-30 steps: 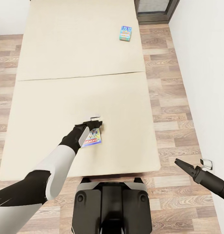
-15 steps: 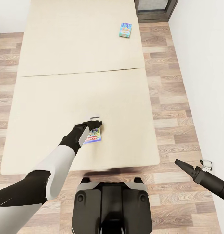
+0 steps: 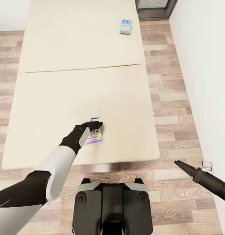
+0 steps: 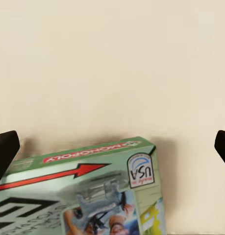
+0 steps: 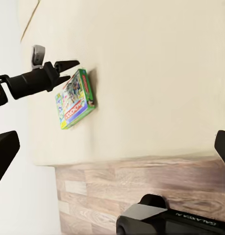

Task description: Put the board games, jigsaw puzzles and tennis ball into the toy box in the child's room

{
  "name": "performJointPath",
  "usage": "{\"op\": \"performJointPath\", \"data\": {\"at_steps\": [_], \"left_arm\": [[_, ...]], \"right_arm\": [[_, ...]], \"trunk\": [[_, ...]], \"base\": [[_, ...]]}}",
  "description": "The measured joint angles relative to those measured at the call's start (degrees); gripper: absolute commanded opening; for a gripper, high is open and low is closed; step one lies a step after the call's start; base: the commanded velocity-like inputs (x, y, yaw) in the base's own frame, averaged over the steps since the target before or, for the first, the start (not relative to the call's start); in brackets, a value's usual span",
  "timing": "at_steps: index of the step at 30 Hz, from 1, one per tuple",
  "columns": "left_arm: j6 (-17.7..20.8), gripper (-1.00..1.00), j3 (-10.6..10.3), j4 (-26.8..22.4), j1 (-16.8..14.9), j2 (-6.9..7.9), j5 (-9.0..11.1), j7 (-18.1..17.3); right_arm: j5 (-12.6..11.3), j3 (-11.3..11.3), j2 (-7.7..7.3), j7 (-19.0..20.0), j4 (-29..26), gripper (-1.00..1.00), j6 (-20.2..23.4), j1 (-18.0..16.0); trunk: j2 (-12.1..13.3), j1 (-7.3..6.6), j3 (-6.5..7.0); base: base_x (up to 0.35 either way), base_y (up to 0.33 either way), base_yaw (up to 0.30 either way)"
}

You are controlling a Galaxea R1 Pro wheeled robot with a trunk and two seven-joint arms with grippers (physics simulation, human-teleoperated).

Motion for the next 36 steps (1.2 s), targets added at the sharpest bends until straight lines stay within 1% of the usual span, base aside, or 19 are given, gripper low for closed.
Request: {"op": "performJointPath", "data": {"at_steps": [15,26,31,36], "left_arm": [[0.04,1.00,0.00,-0.07,0.00,0.00,-0.03,0.02],[0.12,1.00,0.00,-0.08,0.00,0.00,-0.02,0.00],[0.13,1.00,0.00,-0.10,0.00,0.00,-0.02,-0.01],[0.13,1.00,0.00,-0.08,0.00,0.00,0.02,-0.01]], "right_arm": [[-0.08,0.02,0.00,-0.38,0.08,1.00,0.13,0.00],[-0.07,0.02,0.00,-0.39,0.10,1.00,0.14,0.00],[-0.08,0.02,0.00,-0.39,0.11,1.00,0.16,0.00],[-0.07,0.02,0.00,-0.39,0.11,1.00,0.16,0.00]], "trunk": [[0.00,0.01,0.00],[0.00,-0.01,0.00],[0.00,0.01,0.00],[0.00,-0.01,0.00]], "base": [[-0.180,0.000,0.000],[-0.118,0.000,0.000],[-0.201,0.000,0.000],[-0.060,0.000,0.000]]}}
